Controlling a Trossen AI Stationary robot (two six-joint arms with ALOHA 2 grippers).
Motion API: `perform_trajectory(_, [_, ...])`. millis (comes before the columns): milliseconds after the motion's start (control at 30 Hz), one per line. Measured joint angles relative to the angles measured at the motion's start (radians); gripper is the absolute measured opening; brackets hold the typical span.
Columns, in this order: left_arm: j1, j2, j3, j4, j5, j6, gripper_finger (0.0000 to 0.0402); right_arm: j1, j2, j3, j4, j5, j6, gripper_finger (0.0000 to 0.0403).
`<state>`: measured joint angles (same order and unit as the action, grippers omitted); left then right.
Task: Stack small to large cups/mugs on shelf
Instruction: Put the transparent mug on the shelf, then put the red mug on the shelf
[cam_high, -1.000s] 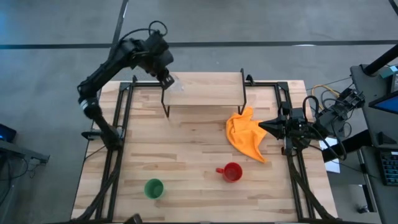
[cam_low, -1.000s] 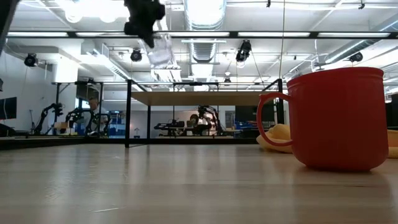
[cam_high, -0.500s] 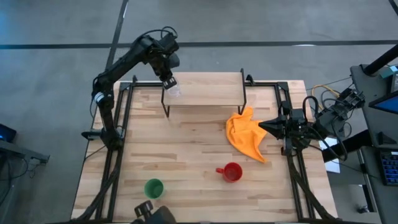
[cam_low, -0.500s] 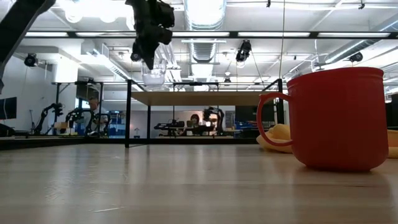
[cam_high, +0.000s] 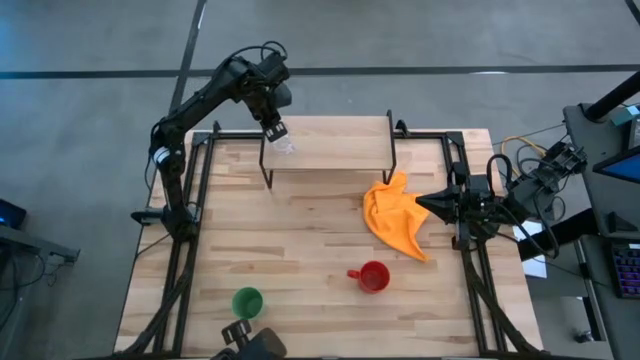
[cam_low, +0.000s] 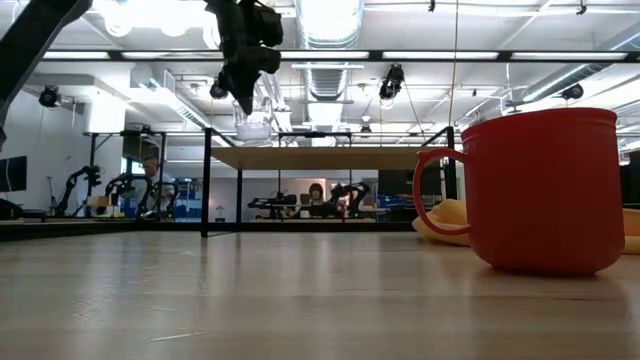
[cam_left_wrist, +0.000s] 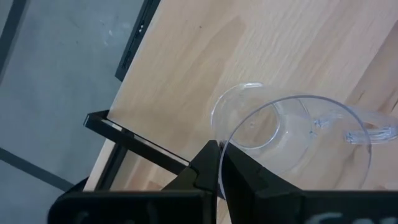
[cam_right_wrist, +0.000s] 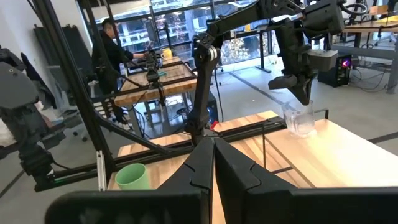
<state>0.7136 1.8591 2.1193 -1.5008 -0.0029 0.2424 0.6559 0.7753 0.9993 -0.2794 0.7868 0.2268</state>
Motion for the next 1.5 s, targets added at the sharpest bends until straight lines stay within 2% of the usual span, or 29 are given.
perform_trajectory(133, [0.0, 0.001, 0.0, 0.0, -0.001, 0.0, 0.0007, 0.0, 0.0, 0.0, 0.0, 0.0, 0.0, 0.0009])
perform_trajectory(467, [0.0, 0.001, 0.0, 0.004, -0.059, 0.001, 0.007, 0.0, 0.0, 0.0, 0.0, 0.0, 0.0, 0.0009])
perform_trajectory(733, [0.0, 0.001, 0.0, 0.034, -0.064, 0.001, 0.0073, 0.0, 0.0, 0.0, 0.0, 0.0, 0.0, 0.0009])
perform_trajectory(967, [-0.025, -0.031, 0.047, -0.011, -0.049, -0.029, 0.0073, 0.0, 0.0, 0.0, 0.0, 0.0, 0.0, 0.0009])
perform_trajectory(1100, [-0.062, -0.085, 0.053, -0.057, 0.033, -0.095, 0.0073, 0.0, 0.0, 0.0, 0.0, 0.0, 0.0, 0.0009])
perform_trajectory(1267, [-0.147, -0.181, 0.045, -0.071, 0.149, -0.255, 0.0073, 0.0, 0.0, 0.0, 0.011, 0.0, -0.033, 0.0009])
perform_trajectory(1367, [-0.233, -0.24, 0.032, -0.071, 0.161, -0.268, 0.0073, -0.002, 0.0, 0.0, 0.029, 0.001, -0.057, 0.0009])
perform_trajectory(1500, [-0.375, -0.297, 0.016, -0.071, 0.162, -0.387, 0.0073, -0.002, 0.011, 0.0, 0.032, 0.0, -0.066, 0.0009])
